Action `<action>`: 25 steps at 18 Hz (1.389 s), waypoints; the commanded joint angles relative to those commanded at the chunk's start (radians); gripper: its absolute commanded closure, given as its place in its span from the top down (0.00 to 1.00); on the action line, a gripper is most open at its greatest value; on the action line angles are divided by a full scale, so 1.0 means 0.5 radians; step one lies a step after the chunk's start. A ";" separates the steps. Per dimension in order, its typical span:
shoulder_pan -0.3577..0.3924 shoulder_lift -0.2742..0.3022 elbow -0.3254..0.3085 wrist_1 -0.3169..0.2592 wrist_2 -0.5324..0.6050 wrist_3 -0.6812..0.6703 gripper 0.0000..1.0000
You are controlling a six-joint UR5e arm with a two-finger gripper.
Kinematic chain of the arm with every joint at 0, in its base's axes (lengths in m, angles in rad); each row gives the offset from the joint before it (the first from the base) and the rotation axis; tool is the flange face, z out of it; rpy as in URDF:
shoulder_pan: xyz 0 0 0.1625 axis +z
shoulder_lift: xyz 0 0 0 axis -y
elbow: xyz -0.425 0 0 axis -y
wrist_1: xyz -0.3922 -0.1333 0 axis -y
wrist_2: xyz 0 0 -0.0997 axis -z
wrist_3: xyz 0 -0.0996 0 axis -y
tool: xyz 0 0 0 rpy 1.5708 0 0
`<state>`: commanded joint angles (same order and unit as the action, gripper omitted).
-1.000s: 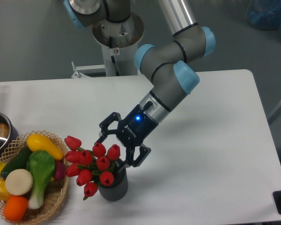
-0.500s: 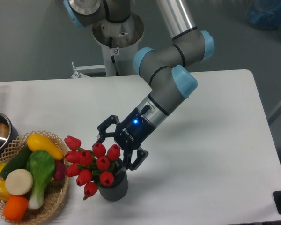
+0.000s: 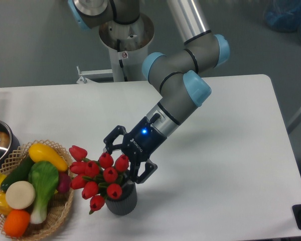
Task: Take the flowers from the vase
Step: 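Close the gripper on the bunch of tulip stems, then lift the gripped tulips upward out of the grey vase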
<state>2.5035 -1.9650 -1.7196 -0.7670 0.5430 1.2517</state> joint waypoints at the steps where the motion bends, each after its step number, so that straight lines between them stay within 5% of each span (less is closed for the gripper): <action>1: 0.000 0.000 0.000 0.000 0.000 0.000 0.67; 3: 0.000 0.000 0.000 0.000 0.000 0.000 0.64; 8: 0.003 0.009 0.000 0.000 -0.006 -0.003 0.35; 14: 0.006 0.009 0.000 0.000 -0.006 -0.006 0.20; 25: 0.031 0.028 0.043 0.000 -0.021 -0.095 0.19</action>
<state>2.5188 -1.9512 -1.6981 -0.7670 0.5323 1.2042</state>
